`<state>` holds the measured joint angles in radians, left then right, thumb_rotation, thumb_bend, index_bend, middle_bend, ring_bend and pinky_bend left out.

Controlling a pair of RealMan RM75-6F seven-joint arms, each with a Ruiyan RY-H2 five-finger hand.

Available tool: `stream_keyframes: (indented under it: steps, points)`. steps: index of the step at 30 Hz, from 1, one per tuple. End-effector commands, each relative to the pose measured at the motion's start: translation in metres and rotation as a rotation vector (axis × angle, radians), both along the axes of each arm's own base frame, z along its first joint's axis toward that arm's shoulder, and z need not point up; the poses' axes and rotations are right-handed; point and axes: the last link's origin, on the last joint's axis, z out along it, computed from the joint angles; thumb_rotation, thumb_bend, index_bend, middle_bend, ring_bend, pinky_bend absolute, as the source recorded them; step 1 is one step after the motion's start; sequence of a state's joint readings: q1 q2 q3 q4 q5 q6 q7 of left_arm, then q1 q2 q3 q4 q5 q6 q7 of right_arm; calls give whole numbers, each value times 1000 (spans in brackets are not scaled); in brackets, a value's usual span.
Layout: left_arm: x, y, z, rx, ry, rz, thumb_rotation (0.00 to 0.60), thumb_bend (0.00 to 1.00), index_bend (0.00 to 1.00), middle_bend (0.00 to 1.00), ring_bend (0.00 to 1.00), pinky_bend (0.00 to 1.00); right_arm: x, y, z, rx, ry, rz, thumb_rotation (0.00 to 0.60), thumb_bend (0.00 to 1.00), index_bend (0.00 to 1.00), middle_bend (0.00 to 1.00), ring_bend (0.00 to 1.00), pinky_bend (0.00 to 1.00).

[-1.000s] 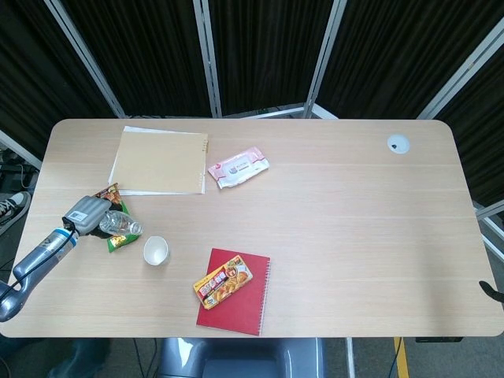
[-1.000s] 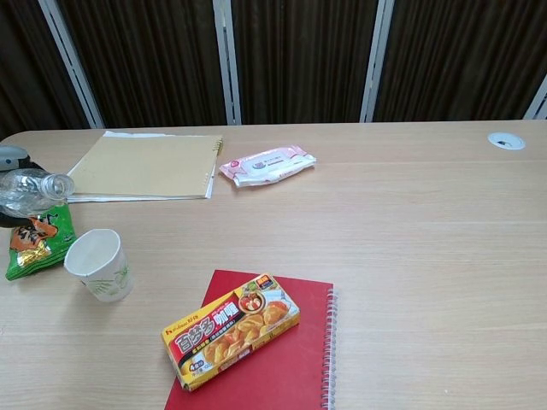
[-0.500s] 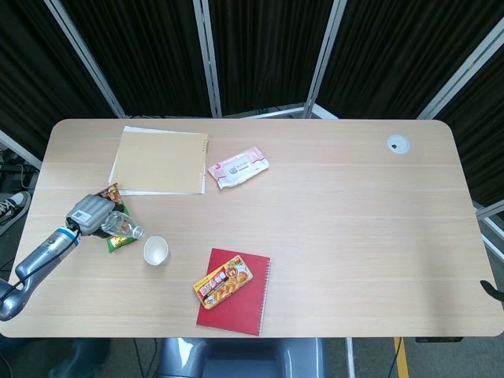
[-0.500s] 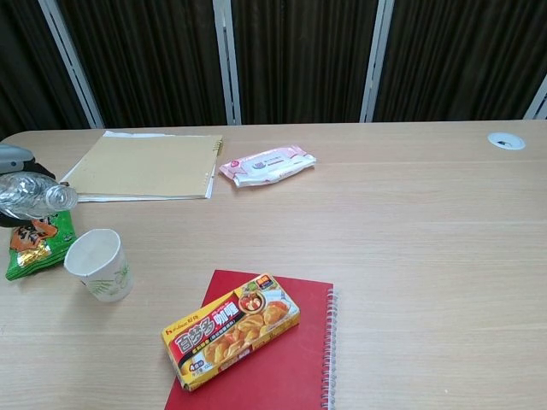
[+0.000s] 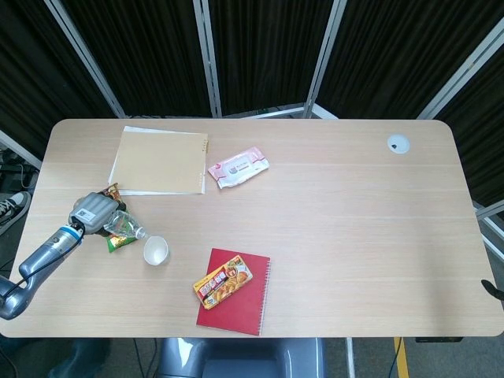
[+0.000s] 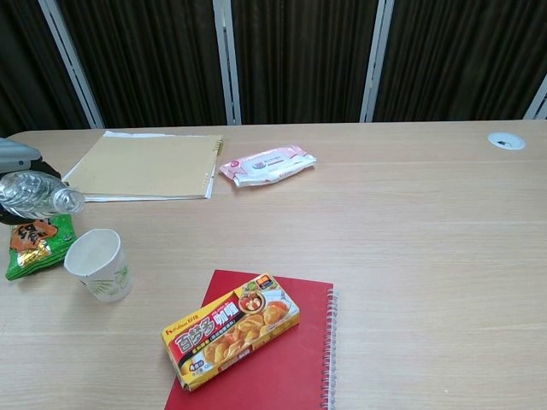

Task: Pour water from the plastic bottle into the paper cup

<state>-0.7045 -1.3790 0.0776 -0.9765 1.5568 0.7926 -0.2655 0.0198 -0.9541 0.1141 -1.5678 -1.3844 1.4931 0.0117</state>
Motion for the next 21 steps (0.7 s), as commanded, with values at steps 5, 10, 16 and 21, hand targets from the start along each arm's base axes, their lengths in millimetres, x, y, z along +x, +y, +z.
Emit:
stream_keyframes:
  steps: [5,10,16,21]
  points:
    - [2,-2,-2,2,33,-18,600,454,551,478,368,366,-1,-1,0,2,0,-1,600,0,0,0,0,0]
    - [2,-2,1,13,51,-30,600,455,551,478,368,366,-1,-1,0,2,0,-3,600,0,0,0,0,0]
    - [3,-1,5,33,72,-58,600,454,551,478,368,366,-1,-1,-1,3,1,-3,600,0,0,0,0,0]
    - [3,-2,9,50,89,-82,600,453,551,478,368,366,-1,-1,-1,3,2,-4,600,0,0,0,0,0]
